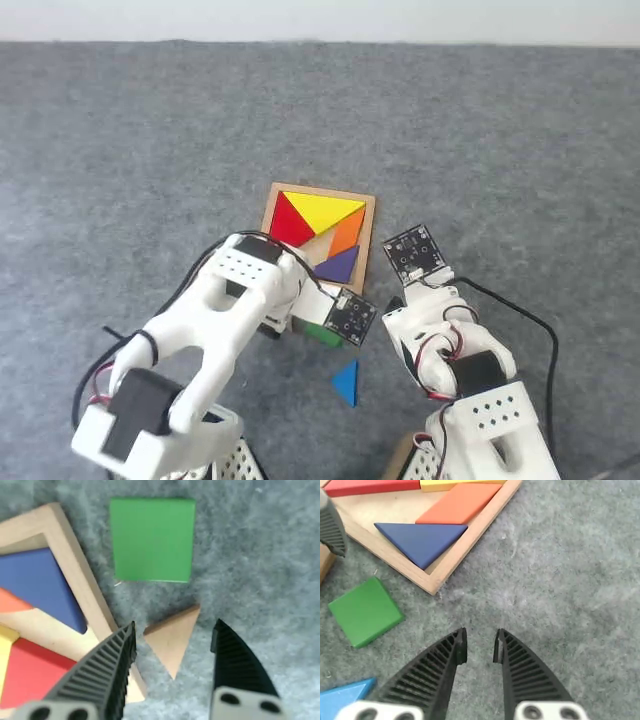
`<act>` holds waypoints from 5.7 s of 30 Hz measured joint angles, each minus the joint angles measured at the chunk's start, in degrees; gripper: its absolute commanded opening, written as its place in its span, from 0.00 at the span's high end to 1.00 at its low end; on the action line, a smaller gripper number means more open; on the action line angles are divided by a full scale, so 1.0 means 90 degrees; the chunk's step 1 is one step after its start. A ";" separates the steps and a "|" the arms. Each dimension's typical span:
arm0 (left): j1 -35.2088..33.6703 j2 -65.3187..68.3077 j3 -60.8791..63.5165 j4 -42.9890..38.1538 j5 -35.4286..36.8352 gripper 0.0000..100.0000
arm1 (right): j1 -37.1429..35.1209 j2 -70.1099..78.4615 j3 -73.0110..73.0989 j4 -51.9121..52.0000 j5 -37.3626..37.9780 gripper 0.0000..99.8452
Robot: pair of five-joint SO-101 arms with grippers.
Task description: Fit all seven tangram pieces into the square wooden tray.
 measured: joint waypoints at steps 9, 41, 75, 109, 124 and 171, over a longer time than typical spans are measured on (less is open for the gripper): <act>0.0000 0.0059 0.0000 0.0010 0.0000 0.77 | 0.0000 0.0000 0.0000 0.0000 0.0000 0.89; -0.0088 0.1192 -0.1260 0.0947 0.0107 0.77 | 0.0000 0.0000 0.0000 0.0117 0.0000 0.89; -0.0088 0.1260 -0.1260 0.0947 0.0127 0.87 | 0.0000 0.0000 0.0000 0.0127 0.0000 0.89; -0.0352 -0.1739 0.0166 0.0381 0.0918 0.95 | 0.0000 0.0000 0.0000 0.0127 0.0000 0.89; -0.0625 0.2237 -0.3018 0.0381 0.0928 0.95 | 0.0000 0.0000 0.0000 0.0127 0.0000 0.89; -0.0410 0.1915 -0.2276 -0.0313 0.2510 0.85 | 0.0000 0.0000 0.0000 0.0127 0.0000 0.89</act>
